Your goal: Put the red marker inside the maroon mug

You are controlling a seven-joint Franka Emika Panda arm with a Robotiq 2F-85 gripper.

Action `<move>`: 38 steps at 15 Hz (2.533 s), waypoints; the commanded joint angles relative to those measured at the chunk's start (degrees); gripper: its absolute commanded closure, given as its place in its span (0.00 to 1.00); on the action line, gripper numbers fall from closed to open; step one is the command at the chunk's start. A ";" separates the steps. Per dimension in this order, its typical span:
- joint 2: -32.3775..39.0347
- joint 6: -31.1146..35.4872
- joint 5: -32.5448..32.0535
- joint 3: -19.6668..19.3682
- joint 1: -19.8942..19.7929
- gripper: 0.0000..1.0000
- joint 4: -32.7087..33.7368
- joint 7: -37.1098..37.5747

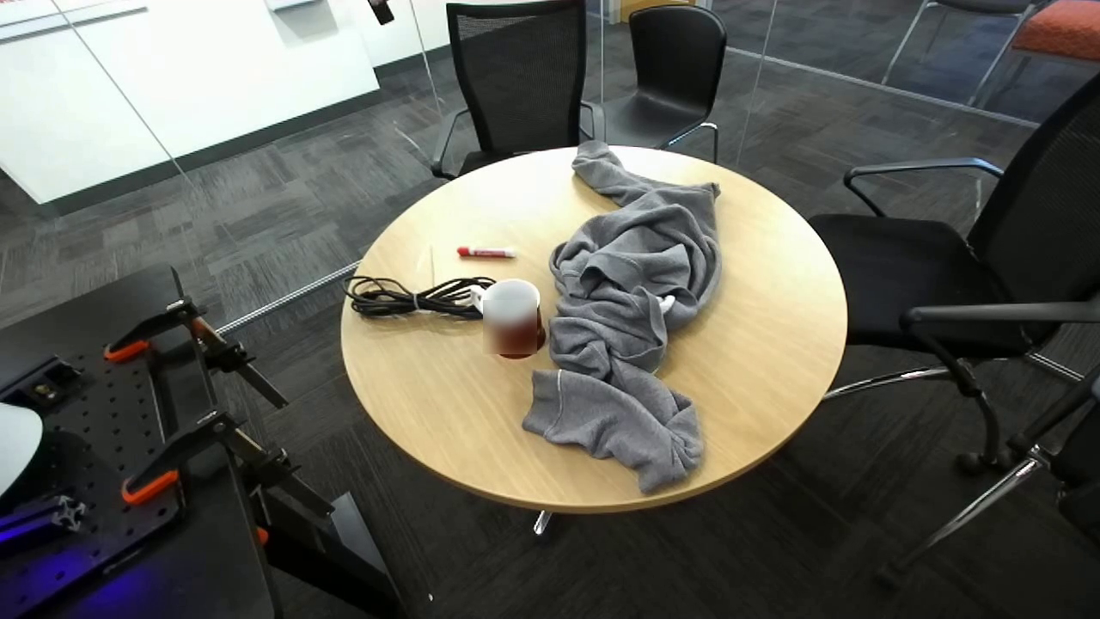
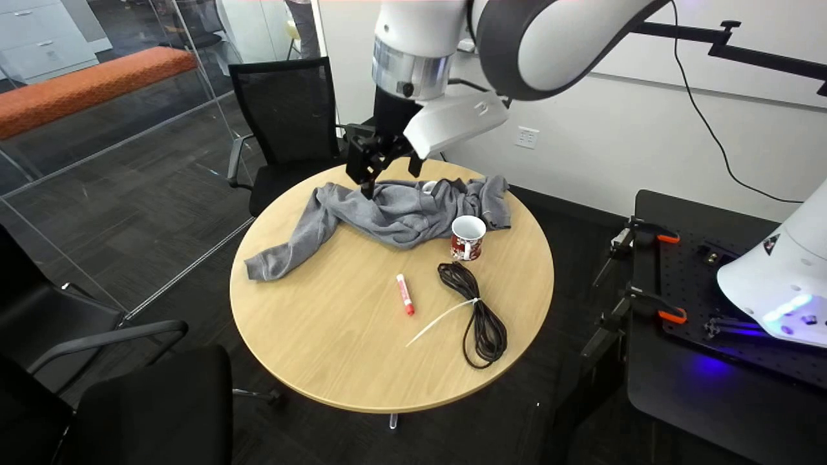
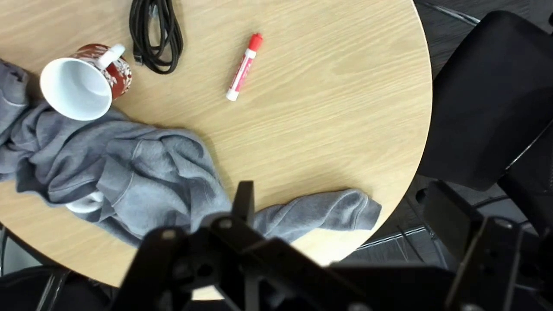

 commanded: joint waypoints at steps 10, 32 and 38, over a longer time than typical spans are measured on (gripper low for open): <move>21.70 18.32 9.91 -10.17 6.35 0.00 5.20 4.13; 31.49 16.44 18.21 -11.47 5.96 0.00 9.09 3.03; 36.62 16.36 19.84 -11.24 4.72 0.00 13.91 2.29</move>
